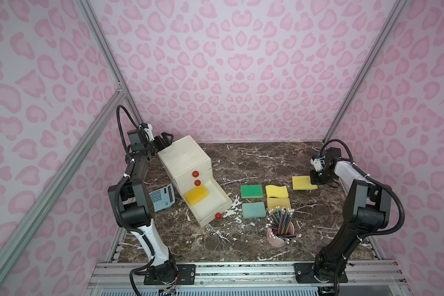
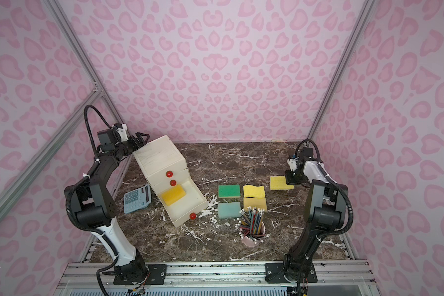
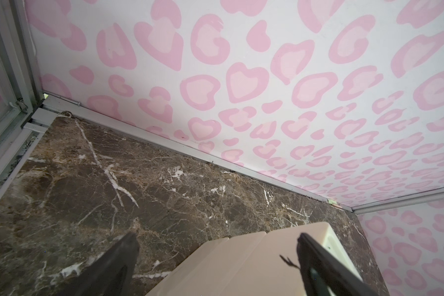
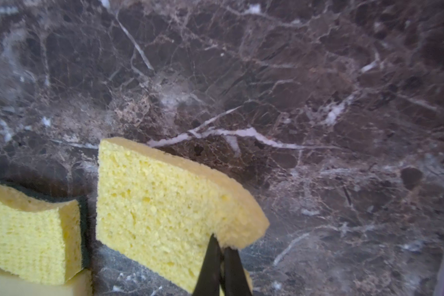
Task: Take the sponge out of the drawer
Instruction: Place the sponge at the center of the board.
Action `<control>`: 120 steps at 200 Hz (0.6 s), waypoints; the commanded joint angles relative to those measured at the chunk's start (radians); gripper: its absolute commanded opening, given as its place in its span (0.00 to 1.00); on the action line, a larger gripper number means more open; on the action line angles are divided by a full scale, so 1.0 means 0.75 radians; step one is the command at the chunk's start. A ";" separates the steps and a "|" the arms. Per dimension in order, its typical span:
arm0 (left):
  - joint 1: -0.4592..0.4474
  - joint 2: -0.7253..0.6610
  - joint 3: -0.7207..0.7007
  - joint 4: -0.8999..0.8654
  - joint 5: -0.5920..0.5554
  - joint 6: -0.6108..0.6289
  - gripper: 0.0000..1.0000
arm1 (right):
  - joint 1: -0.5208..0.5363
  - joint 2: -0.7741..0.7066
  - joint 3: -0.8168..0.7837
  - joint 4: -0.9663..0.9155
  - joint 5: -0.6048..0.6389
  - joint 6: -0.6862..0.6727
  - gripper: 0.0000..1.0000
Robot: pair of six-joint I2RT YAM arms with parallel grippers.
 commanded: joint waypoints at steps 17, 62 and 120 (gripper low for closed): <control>-0.002 0.016 0.009 -0.033 -0.006 0.008 0.98 | 0.020 0.037 -0.023 -0.048 0.056 -0.053 0.00; -0.002 0.015 0.009 -0.037 -0.016 0.013 0.98 | 0.020 0.053 -0.014 -0.047 0.077 -0.068 0.01; 0.000 0.013 0.008 -0.043 -0.031 0.017 0.98 | 0.048 0.101 0.003 -0.052 0.155 -0.061 0.07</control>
